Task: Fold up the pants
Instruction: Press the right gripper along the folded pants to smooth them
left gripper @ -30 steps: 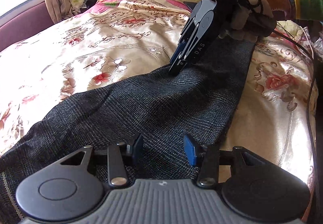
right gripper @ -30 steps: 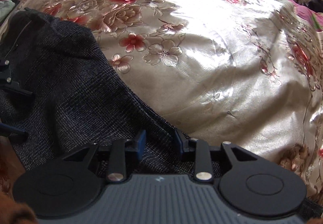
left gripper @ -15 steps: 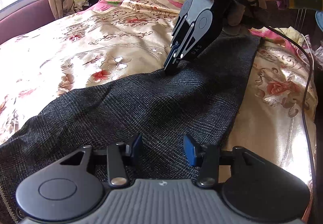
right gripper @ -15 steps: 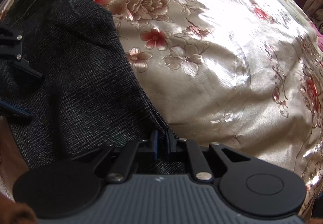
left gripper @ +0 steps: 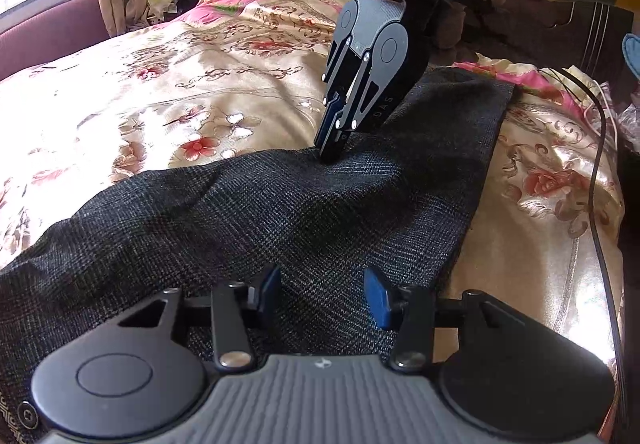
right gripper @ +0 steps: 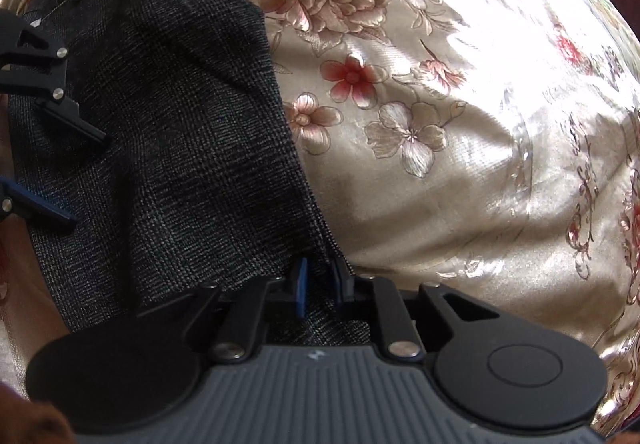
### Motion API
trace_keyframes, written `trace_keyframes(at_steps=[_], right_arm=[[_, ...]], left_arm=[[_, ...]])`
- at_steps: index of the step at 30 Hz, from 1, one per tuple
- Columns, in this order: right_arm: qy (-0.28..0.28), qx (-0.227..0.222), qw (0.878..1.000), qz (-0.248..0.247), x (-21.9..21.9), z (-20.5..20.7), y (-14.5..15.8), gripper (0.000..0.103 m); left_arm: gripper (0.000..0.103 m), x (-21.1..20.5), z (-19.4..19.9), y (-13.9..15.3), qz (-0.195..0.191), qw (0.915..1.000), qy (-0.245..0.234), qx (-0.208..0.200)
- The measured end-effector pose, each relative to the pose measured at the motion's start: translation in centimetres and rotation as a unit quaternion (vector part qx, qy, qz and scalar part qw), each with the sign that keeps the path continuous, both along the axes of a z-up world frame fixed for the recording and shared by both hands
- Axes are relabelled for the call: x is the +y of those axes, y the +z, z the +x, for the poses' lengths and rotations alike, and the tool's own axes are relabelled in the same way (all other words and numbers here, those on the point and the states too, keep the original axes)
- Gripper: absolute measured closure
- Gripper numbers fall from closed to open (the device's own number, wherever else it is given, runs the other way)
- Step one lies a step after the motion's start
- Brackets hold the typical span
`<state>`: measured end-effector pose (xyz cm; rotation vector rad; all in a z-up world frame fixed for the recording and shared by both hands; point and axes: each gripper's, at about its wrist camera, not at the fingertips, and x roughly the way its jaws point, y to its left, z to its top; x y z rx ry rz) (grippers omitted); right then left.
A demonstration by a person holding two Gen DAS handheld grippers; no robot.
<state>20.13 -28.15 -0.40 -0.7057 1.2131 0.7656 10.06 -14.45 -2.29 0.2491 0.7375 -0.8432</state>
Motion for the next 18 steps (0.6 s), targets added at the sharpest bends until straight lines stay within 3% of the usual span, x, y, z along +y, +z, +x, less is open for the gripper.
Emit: trace_keyframes(at_steps=[3,7,11,12,18], right_arm=[[0.006,0.005,1.000,-0.013,0.6,0.3,-0.3,0.087],[0.041,-0.025,0.998,-0.048,2.2,-0.7,-1.3,0.087],[0.013,-0.045,0.998,-0.052,2.4,-1.4,-0.9,0.095],[0.004,-0.049,0.997,-0.051,2.4,-1.4,-0.8,0.101],[-0.033,-0.068,0.997,-0.034,2.1,-1.1,1.1,0.102]], left_arm=[[0.043,0.1,0.1,-0.1,-0.006,1.0000,0.002,0.004],[0.043,0.3,0.2,-0.3,-0.010,0.9999,0.002,0.008],[0.043,0.4,0.2,-0.2,-0.013,0.9999,0.000,0.006],[0.043,0.4,0.1,-0.2,-0.013,0.9999,-0.001,0.005],[0.043,0.8,0.0,-0.2,-0.019,0.9998,-0.004,0.007]])
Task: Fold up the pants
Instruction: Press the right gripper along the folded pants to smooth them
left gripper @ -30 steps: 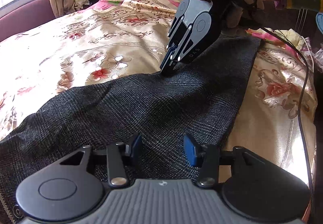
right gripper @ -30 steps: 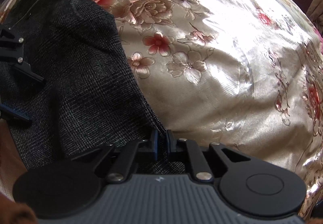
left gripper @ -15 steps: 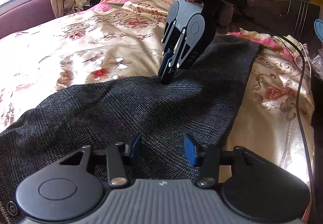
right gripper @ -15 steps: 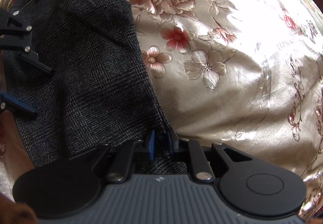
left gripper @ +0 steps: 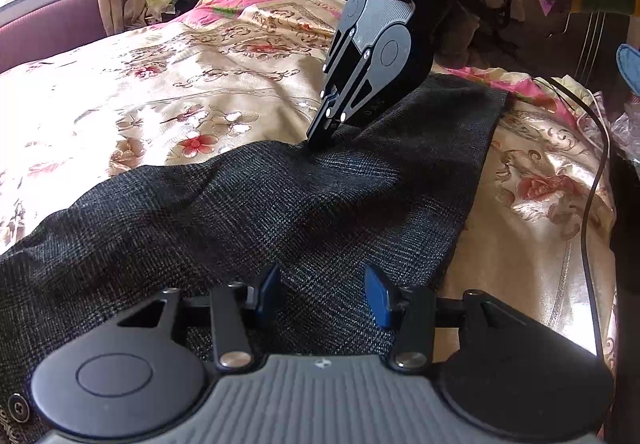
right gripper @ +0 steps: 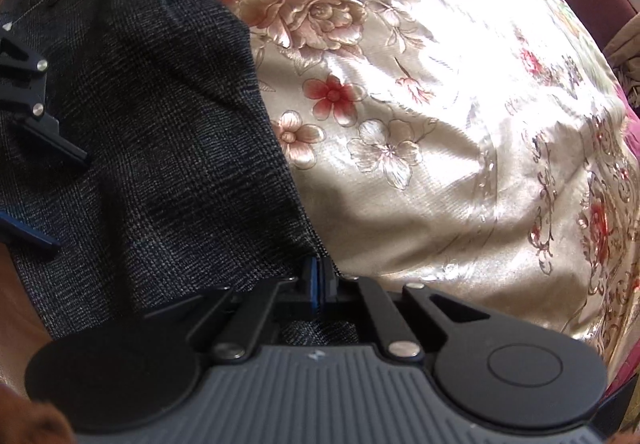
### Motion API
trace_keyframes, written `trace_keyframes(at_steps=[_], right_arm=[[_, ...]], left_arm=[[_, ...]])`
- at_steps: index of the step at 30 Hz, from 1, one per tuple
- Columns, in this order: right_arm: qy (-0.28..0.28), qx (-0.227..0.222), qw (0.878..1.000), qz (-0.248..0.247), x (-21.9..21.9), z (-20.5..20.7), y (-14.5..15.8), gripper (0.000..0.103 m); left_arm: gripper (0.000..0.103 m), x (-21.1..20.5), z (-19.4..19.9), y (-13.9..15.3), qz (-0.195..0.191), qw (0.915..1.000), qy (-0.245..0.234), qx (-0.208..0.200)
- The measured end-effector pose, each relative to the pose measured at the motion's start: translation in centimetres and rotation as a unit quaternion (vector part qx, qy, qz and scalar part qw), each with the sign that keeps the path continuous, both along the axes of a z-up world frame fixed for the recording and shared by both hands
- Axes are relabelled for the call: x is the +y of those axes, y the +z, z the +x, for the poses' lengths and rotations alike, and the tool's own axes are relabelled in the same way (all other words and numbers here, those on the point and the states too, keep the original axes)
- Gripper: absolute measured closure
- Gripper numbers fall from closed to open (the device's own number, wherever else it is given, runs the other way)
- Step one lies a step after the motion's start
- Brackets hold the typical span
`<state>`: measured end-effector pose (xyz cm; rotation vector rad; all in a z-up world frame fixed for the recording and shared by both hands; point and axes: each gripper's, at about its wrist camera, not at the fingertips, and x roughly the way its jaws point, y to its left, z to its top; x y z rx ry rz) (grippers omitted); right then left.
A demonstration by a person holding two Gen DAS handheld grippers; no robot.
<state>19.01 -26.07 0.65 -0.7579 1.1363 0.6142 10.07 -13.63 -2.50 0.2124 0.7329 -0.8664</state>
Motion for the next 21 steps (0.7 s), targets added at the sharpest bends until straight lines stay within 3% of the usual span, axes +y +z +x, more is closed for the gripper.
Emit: trace_keyframes(at_steps=[4,10,13,17,19,21], right_arm=[[0.027,-0.006,1.000,-0.007,0.5,-0.6,1.0,0.102],[-0.001,-0.023,1.000,-0.020,0.3,0.3,0.9,0.102],[-0.012,-0.026,0.999,-0.018,0.4,0.7,-0.5,0.103],[-0.038,-0.062,0.997,-0.010,0.9,1.5,-0.6,0.103],[-0.042,-0.073,0.996,0.010,0.8,1.5,0.3,0.103],[-0.078,-0.112,0.990,0.026,0.0,0.8,2.1,0.103]], left_arm=[[0.043,0.1,0.0,0.0,-0.003,1.0000,-0.003,0.001],[0.043,0.2,0.0,0.0,-0.006,1.0000,-0.004,0.001],[0.043,0.2,0.0,-0.1,-0.005,1.0000,-0.004,0.000],[0.042,0.1,-0.2,0.0,-0.002,1.0000,-0.006,-0.004],[0.042,0.2,-0.1,0.0,-0.003,1.0000,-0.006,-0.003],[0.042,0.3,-0.2,0.1,-0.004,1.0000,-0.007,-0.004]])
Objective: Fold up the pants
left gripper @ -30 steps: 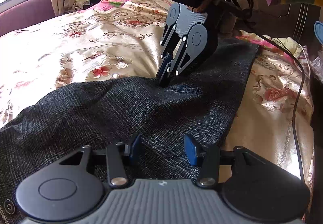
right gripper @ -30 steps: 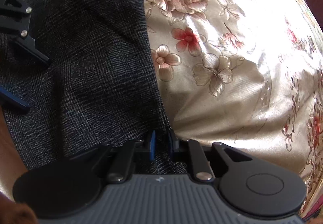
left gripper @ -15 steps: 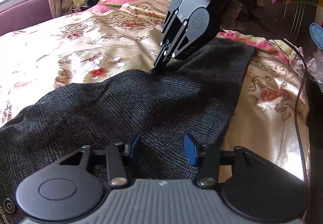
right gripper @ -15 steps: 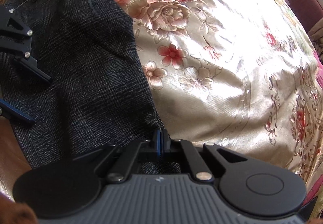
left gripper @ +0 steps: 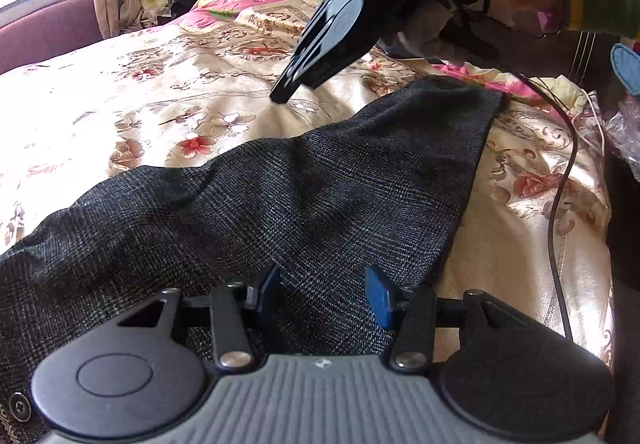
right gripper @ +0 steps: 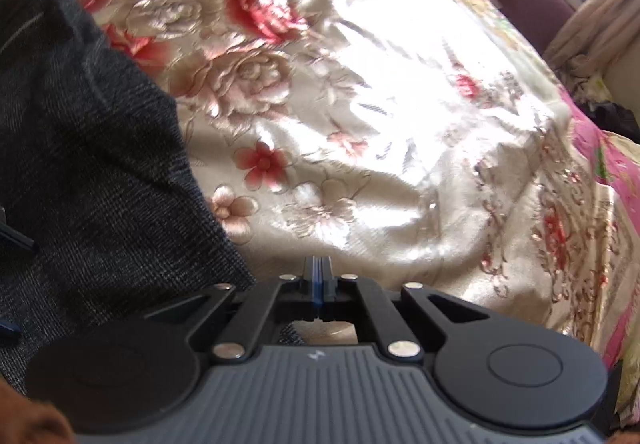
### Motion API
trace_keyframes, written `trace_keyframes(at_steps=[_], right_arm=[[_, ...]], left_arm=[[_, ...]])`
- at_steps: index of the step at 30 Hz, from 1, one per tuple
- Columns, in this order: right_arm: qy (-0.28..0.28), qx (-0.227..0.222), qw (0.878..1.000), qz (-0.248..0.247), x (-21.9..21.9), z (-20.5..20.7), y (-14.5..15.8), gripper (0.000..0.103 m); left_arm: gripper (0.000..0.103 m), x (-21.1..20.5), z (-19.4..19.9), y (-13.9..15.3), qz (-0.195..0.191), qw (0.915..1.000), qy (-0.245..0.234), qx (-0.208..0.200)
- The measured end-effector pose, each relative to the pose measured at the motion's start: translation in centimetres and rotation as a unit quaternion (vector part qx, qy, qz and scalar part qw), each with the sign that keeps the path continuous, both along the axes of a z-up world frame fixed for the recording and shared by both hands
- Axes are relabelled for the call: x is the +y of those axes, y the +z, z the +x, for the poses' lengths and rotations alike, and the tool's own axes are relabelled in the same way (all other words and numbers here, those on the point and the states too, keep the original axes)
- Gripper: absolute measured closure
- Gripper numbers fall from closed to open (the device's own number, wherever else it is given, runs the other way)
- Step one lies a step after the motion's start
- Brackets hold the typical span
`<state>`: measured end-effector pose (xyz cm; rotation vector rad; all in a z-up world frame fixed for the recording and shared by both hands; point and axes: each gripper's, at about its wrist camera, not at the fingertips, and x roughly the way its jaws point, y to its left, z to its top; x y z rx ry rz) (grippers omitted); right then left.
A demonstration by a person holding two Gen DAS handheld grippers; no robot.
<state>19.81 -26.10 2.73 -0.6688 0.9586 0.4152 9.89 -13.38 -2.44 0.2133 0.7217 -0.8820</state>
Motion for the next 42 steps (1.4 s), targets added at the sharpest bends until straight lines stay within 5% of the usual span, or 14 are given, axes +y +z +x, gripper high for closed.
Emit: trace_keyframes(at_steps=[5,10,14,17,19,26,29,31,34,37,42], right_arm=[[-0.158,-0.061,0.983,0.077,-6.7,-5.2,2.9,0.094],[-0.220,-0.060,0.968,0.108,-9.4,-11.0,-0.2,0.095],[-0.268,-0.074,0.953,0.118,-11.2,-10.1,-3.2,0.098],[-0.367,-0.091,0.921,0.097,-15.7,-8.3,-4.2,0.094],[-0.387,-0.093,0.912,0.103,-17.7,-8.2,-3.7,0.091],[-0.310,-0.058,0.934,0.169,-14.4,-10.7,-1.4,0.088],[-0.296,-0.082,0.936,0.172,-14.5,-9.5,-0.6,0.088],[-0.251,-0.094,0.952,0.146,-14.2,-8.0,-0.1,0.085],[-0.139,-0.035,0.987,0.080,-13.0,-5.8,-1.0,0.080],[-0.077,-0.004,0.997,0.030,-12.6,-4.1,-2.2,0.077],[-0.027,0.063,0.998,0.014,-13.3,-2.2,-2.3,0.070]], left_arm=[[0.042,0.0,-0.5,0.5,-0.003,1.0000,0.001,-0.009],[0.042,-1.5,-1.5,0.6,0.017,0.9996,-0.001,-0.021],[0.041,-2.0,-1.6,0.9,0.038,0.9991,0.008,-0.019],[0.039,-1.9,-1.4,1.0,0.043,0.9987,0.024,-0.005],[0.038,-2.1,-1.6,1.0,0.056,0.9981,0.026,-0.008],[0.038,-3.7,-1.9,1.4,0.084,0.9959,-0.001,-0.035],[0.038,-4.2,-1.9,1.5,0.089,0.9952,-0.009,-0.040],[0.038,-4.4,-1.9,1.5,0.089,0.9951,-0.014,-0.041],[0.038,-4.6,-1.8,1.4,0.086,0.9953,-0.019,-0.041],[0.038,-4.7,-1.6,1.3,0.079,0.9959,-0.021,-0.037],[0.038,-4.6,-1.3,1.2,0.064,0.9973,-0.023,-0.027]])
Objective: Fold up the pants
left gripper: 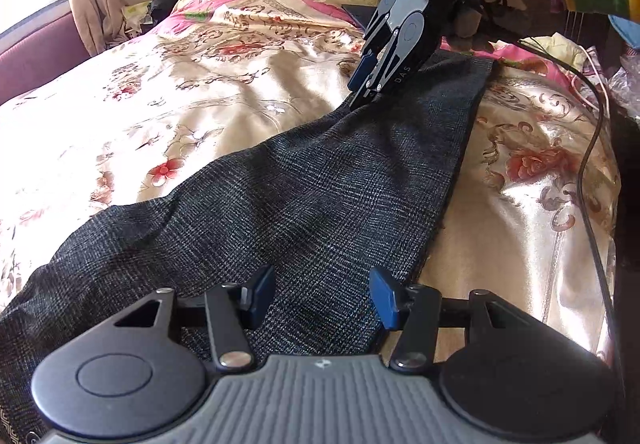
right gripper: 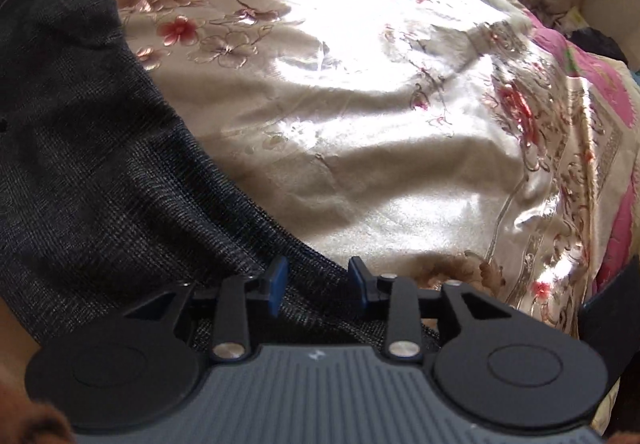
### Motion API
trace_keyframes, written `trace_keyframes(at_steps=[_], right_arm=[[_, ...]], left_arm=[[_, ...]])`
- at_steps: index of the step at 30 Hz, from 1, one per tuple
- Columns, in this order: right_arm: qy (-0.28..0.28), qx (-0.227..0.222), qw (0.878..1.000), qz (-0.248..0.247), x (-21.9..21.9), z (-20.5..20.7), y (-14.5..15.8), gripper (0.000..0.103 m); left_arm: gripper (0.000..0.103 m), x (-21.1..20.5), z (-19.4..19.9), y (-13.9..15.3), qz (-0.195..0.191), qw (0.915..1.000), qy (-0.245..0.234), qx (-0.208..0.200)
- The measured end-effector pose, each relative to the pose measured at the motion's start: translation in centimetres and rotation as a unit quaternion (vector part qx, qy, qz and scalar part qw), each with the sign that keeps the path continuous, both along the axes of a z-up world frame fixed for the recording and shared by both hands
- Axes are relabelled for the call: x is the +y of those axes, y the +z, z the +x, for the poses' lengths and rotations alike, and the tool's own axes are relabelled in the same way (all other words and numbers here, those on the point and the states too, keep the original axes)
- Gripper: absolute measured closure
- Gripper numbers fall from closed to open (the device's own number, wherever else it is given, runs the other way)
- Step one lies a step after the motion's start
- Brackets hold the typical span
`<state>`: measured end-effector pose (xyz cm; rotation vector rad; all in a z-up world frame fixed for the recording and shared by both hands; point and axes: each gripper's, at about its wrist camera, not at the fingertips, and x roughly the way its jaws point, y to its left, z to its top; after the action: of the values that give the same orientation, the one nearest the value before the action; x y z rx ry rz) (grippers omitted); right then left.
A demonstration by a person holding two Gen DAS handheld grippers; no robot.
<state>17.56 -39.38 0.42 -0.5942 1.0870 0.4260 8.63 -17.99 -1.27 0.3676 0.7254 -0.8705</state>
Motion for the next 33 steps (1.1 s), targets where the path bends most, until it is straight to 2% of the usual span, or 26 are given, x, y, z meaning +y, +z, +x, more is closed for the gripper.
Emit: trace_keyframes(at_steps=[5,8,12,13,16,21,24,26,27,30,32,33], right_arm=[[0.021,0.061,0.998,-0.003,-0.1,1.6,-0.3,0.073],[0.030,0.076,0.996,-0.024,0.7,1.9,-1.1,0.082],[0.057,0.053,0.994,-0.082,3.0,0.3,-1.9,0.094],[0.050,0.045,0.994,-0.089,3.1,0.2,-1.9,0.102],[-0.001,0.024,0.997,-0.069,2.3,0.7,-0.9,0.103],[-0.037,-0.014,0.997,-0.074,2.7,1.8,-0.6,0.102],[-0.050,-0.014,0.997,-0.054,2.3,1.2,-0.4,0.100],[-0.079,-0.043,0.995,-0.037,1.5,0.1,0.8,0.097],[-0.105,-0.061,0.992,-0.019,0.8,-0.7,1.7,0.095],[-0.188,-0.126,0.973,0.038,-1.0,-4.3,3.8,0.092],[-0.237,-0.131,0.960,0.071,-2.0,-7.2,3.1,0.092],[-0.270,-0.122,0.953,0.070,-2.7,-8.2,2.3,0.092]], left_arm=[[0.038,0.0,0.4,-0.1,-0.012,0.9999,-0.001,0.007],[0.037,0.0,0.6,-0.3,-0.022,0.9996,0.004,0.015],[0.037,0.3,0.9,-0.7,-0.036,0.9990,0.010,0.024],[0.037,0.3,0.9,-0.8,-0.038,0.9989,0.010,0.025],[0.037,0.6,0.8,-0.8,-0.041,0.9988,0.010,0.024],[0.037,0.7,0.8,-0.9,-0.043,0.9986,0.017,0.025],[0.037,0.8,0.5,-0.7,-0.040,0.9989,0.013,0.020],[0.037,1.0,0.4,-0.7,-0.041,0.9989,0.014,0.018],[0.037,1.1,0.4,-0.8,-0.043,0.9988,0.015,0.018],[0.036,1.2,0.2,-1.0,-0.039,0.9990,0.015,0.018],[0.034,1.3,0.1,-1.0,-0.031,0.9992,0.018,0.019],[0.032,1.4,0.0,-1.0,-0.025,0.9993,0.019,0.019]])
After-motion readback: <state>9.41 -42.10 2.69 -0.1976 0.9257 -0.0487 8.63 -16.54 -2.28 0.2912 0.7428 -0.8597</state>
